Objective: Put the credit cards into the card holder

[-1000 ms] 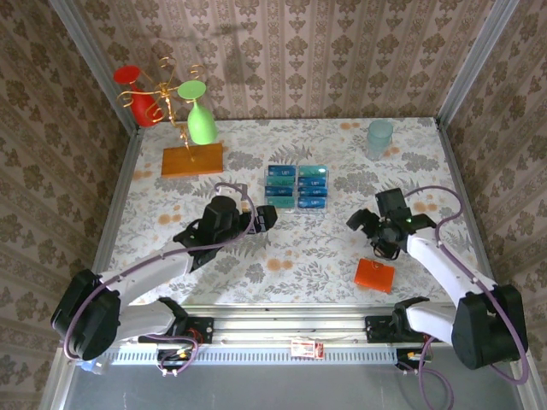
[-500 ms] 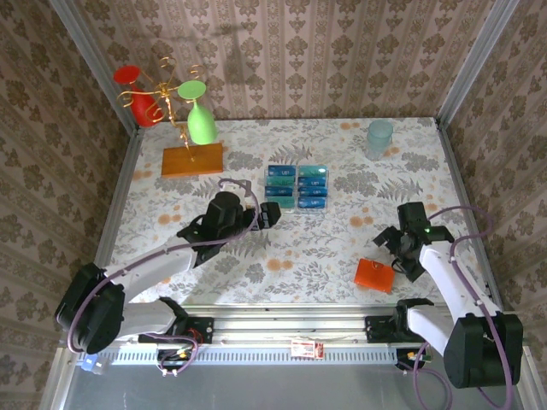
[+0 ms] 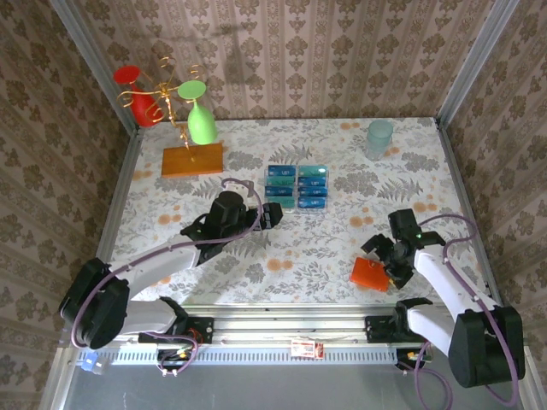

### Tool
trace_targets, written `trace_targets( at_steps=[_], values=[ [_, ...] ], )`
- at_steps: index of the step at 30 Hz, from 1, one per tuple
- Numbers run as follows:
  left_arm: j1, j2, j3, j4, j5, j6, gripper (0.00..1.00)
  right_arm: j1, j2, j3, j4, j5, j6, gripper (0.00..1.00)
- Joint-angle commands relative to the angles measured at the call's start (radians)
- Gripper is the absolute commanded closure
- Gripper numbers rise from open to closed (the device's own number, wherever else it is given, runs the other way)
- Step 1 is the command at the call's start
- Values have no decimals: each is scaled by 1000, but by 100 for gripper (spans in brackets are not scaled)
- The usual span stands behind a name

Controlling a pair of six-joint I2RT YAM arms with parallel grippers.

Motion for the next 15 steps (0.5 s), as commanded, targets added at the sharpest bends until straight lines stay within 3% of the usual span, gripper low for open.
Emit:
trace_targets(
  at_steps=[1,8,15],
  values=[
    [-9,13,30,29,1,14,0,90,-11,-17,42,-48,100,0],
    [-12,30,33,35,0,10,0,348,64,5,198,-21,285,1],
    [-13,9,27,7,-22,10,0,550,327,202,332,11,322,0]
  ],
)
